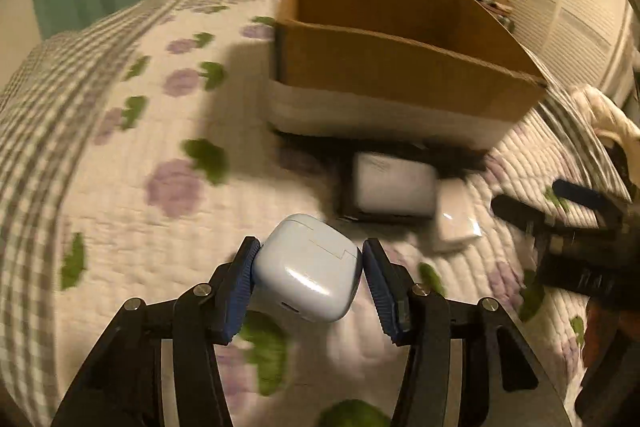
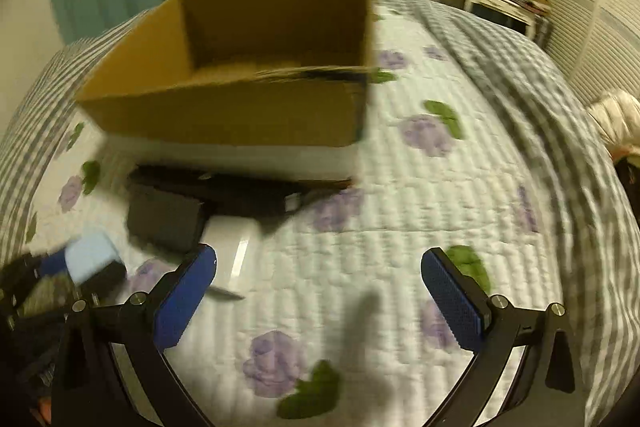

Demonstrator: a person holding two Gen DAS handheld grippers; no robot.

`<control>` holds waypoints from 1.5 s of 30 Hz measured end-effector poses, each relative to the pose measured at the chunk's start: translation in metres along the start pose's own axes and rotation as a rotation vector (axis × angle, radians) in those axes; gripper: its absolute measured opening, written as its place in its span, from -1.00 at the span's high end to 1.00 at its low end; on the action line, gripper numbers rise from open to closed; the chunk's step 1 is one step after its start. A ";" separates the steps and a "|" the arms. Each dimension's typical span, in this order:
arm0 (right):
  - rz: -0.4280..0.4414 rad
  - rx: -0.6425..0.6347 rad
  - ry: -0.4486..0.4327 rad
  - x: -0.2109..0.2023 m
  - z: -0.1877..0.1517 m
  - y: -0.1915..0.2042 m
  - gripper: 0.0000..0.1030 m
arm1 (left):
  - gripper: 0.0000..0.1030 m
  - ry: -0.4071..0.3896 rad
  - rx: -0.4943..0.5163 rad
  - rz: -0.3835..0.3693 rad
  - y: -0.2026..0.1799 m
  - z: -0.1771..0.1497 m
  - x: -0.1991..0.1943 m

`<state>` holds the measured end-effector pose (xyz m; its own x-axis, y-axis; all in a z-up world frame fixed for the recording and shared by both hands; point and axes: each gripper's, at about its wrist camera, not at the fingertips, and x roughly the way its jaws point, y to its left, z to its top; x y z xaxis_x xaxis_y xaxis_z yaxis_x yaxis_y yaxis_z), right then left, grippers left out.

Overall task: Organize rigid objects
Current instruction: 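Grasp the light blue earbud case with left tool while right tool grasps small white charger, then lower the earbud case and small charger into the box and release both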

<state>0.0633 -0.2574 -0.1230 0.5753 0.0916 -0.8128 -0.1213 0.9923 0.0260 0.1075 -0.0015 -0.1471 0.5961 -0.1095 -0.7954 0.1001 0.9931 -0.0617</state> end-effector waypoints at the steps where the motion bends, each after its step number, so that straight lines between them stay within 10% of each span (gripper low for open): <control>1: 0.005 -0.017 0.006 0.003 -0.001 0.006 -0.99 | -0.04 -0.004 -0.012 0.002 0.004 0.002 -0.001; 15: -0.005 -0.147 0.118 0.055 -0.001 0.058 -0.37 | -0.04 0.006 -0.048 0.020 0.021 0.012 0.006; 19: 0.006 -0.156 0.107 0.051 -0.002 0.058 0.15 | -0.04 0.006 -0.043 0.008 0.017 0.012 0.004; 34: 0.058 -0.078 -0.035 -0.063 -0.014 0.012 0.22 | -0.04 -0.061 0.009 -0.042 -0.018 0.030 -0.065; 45: 0.072 -0.031 -0.280 -0.158 0.063 -0.014 0.21 | -0.04 -0.182 0.079 -0.058 -0.038 0.094 -0.118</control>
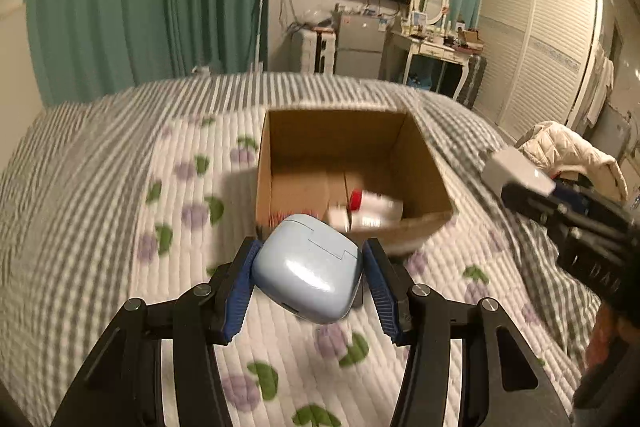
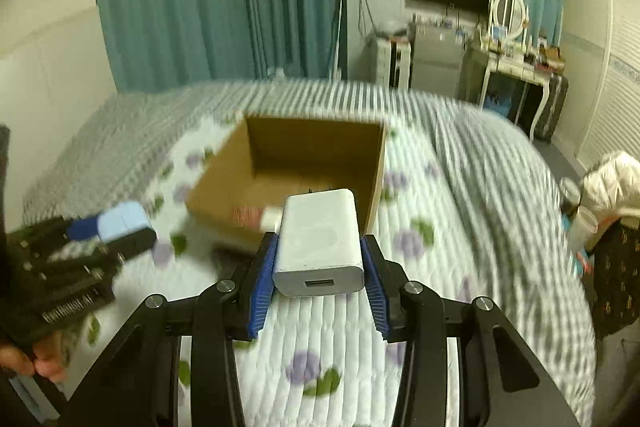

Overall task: Organize rigid objects
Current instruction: 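Lower the earbud case and small charger into the box and release both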

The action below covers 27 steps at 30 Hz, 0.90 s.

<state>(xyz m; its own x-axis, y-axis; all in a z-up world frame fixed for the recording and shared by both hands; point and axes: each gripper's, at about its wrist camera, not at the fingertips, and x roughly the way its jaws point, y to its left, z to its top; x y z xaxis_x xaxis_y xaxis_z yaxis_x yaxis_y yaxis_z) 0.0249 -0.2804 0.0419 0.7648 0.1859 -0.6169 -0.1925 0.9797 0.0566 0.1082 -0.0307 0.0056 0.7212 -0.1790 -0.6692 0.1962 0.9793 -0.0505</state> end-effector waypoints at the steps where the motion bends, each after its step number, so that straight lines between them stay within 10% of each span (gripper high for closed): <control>1: -0.001 -0.004 -0.016 0.001 0.009 0.000 0.22 | -0.04 -0.011 0.008 0.002 -0.001 0.008 0.000; 12: 0.029 -0.019 -0.014 0.081 0.073 -0.017 0.22 | -0.04 -0.025 0.039 0.023 -0.006 0.088 0.074; 27: 0.027 -0.035 0.056 0.196 0.053 -0.034 0.22 | -0.05 0.079 0.048 0.034 -0.004 0.066 0.189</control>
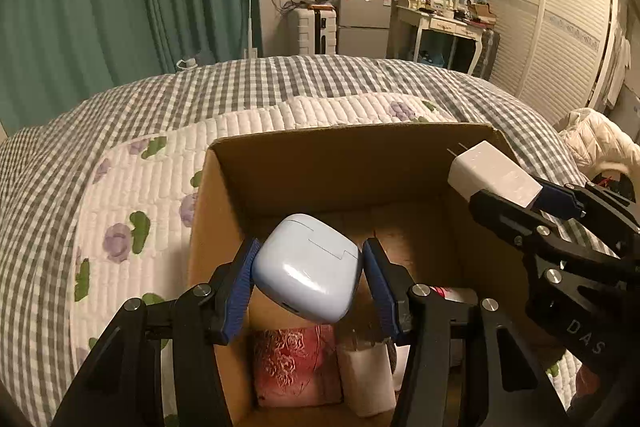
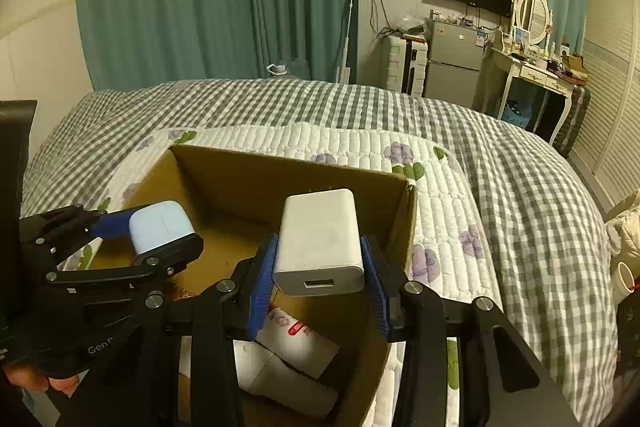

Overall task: Organize rigid objects
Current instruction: 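Lower the earbud case and small charger into the box and release both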

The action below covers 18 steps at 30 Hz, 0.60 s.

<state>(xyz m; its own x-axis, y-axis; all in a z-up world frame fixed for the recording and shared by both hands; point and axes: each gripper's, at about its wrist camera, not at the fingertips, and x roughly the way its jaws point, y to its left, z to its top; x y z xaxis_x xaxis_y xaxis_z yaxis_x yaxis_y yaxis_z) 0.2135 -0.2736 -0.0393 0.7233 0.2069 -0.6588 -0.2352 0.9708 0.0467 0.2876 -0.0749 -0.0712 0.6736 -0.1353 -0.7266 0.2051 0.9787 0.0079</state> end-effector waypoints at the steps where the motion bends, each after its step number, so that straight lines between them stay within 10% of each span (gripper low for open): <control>1: 0.001 0.002 0.000 0.001 0.000 -0.002 0.22 | -0.08 0.000 0.000 0.002 0.000 0.000 0.001; 15: -0.007 0.040 -0.017 0.007 0.013 -0.007 0.19 | -0.34 -0.028 -0.031 0.047 0.003 0.007 -0.024; 18: -0.042 0.037 -0.041 -0.004 0.019 -0.005 -0.30 | -0.34 -0.050 -0.051 0.036 0.004 0.006 -0.041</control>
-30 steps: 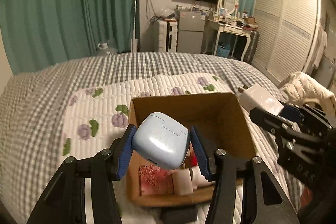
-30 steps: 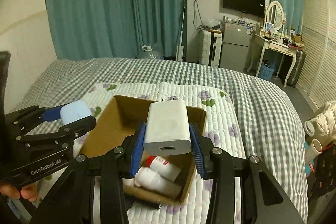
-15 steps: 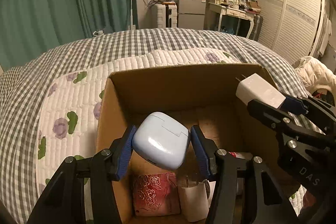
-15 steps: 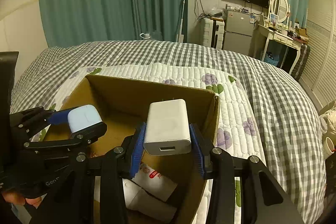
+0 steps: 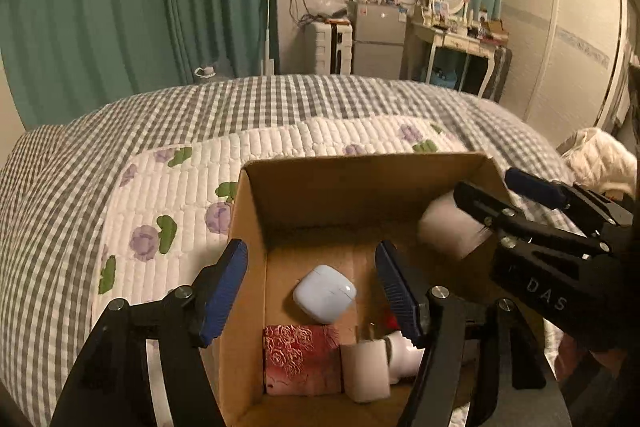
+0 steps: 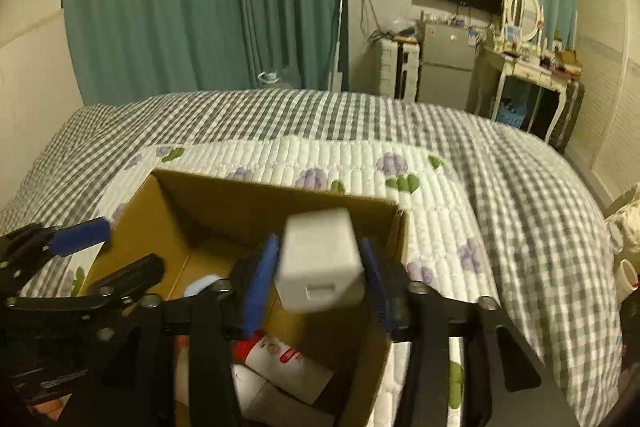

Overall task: Organize rigid objects
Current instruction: 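Lower the earbud case and small charger into the box and release both, then grasp the black charger with left tool while right tool grasps black TV remote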

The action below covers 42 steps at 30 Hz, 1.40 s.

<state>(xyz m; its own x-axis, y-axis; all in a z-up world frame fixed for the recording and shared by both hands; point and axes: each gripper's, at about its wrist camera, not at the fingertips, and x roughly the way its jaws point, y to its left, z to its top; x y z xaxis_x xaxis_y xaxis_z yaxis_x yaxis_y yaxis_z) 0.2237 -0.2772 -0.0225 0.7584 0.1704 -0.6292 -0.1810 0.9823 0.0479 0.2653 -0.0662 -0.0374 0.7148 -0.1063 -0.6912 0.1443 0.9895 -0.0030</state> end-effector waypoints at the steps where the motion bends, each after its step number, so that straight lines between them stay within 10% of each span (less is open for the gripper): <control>1: 0.002 0.002 -0.010 -0.006 0.001 0.000 -0.30 | -0.34 -0.005 0.001 -0.002 -0.001 0.000 -0.006; 8: -0.021 -0.010 -0.024 -0.083 0.006 -0.004 -0.35 | -0.34 -0.039 -0.008 -0.020 -0.001 -0.010 -0.070; 20: -0.056 0.077 -0.036 -0.193 -0.050 -0.002 -1.00 | -0.80 -0.060 -0.026 0.002 0.008 -0.065 -0.149; 42: -0.084 0.110 0.153 -0.062 -0.137 -0.005 -1.00 | -0.89 0.151 -0.052 -0.039 -0.015 -0.175 -0.004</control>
<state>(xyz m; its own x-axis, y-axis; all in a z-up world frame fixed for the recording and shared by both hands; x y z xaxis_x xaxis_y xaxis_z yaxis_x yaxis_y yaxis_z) 0.0918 -0.3028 -0.0900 0.6621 0.0820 -0.7449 -0.0451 0.9966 0.0696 0.1404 -0.0631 -0.1609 0.5975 -0.1330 -0.7907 0.1318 0.9890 -0.0668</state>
